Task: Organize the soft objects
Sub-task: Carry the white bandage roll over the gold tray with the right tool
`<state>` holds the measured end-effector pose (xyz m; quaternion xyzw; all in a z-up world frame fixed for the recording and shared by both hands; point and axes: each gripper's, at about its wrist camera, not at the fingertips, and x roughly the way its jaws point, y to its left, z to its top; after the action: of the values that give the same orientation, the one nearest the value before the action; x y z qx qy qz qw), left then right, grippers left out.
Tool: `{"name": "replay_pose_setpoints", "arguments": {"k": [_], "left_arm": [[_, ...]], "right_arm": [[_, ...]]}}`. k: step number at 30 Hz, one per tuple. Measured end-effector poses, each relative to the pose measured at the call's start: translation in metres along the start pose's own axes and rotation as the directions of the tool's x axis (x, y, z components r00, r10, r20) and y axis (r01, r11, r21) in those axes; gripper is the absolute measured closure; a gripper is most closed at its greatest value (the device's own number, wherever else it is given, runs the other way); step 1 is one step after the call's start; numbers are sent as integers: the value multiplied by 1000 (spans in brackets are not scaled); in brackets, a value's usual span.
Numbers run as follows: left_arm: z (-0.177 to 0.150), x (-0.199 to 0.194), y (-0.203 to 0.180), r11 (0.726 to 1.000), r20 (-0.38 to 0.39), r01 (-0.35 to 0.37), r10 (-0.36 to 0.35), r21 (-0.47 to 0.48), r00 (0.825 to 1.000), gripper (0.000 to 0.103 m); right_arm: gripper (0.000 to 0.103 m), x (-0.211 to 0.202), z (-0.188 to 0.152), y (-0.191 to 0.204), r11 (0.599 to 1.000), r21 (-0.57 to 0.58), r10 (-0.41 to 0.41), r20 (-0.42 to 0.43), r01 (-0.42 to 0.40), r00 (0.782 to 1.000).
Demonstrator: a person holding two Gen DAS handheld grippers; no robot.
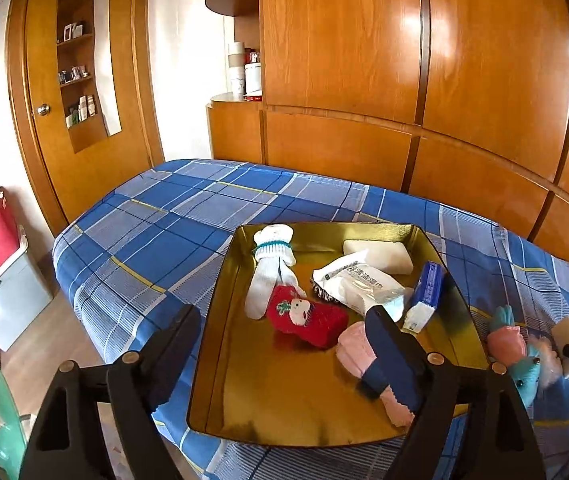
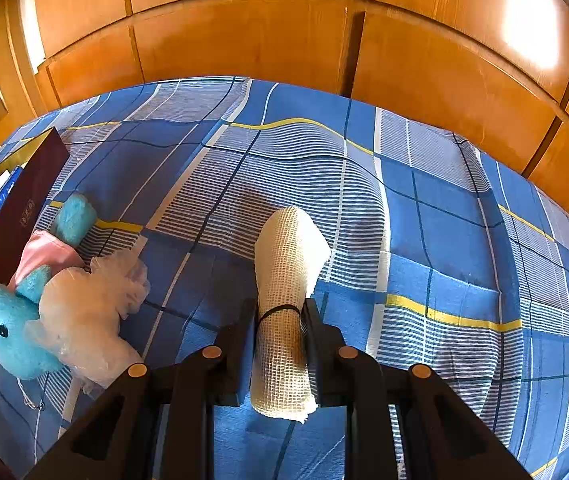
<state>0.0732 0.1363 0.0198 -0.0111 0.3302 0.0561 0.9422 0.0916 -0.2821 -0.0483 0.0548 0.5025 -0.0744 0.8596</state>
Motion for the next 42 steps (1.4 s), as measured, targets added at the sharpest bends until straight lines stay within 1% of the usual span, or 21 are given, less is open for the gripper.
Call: {"name": "replay_pose_setpoints", "arguments": {"k": [13,16,19,21,24,27,32,35,39,42], "left_arm": [[-10,-14,5,1000,13,-24,24,13,1000,18],[-11,-15,6,999,19,-29,29,19,999,18],[-12,-18,7,999,26,-33,32,26,999,18],[-12,-19,7,999,28,-30,29,28,999,18],[-13,-20,6,999,30,-26,25,33,999,18],[-14,-22,6,999,33,-23,22,36,999,18],[-16,-26,6,999,42,-25,23,43,999,18],[-16,-28,6,999,44,-24,22,45,999,18],[-16,-29,7,999,49,-25,23,43,999,18],[-18,-30,10,999,50,-24,22,38,998,18]], "right_arm": [[83,-7,3,-10,997,68,48,15,-49,999],[83,-18,8,-8,995,86,52,44,-56,998],[83,-35,14,-2,992,93,77,92,-86,993],[83,-48,19,11,990,70,111,120,-120,987],[83,-66,28,38,988,0,155,154,-157,976],[83,-83,38,70,973,-75,228,177,-218,957],[83,-98,47,131,927,-213,345,158,-309,925],[83,-100,46,174,884,-311,398,110,-348,911],[83,-93,38,221,828,-439,402,32,-348,915],[83,-86,31,249,791,-517,377,-10,-328,926]]}}
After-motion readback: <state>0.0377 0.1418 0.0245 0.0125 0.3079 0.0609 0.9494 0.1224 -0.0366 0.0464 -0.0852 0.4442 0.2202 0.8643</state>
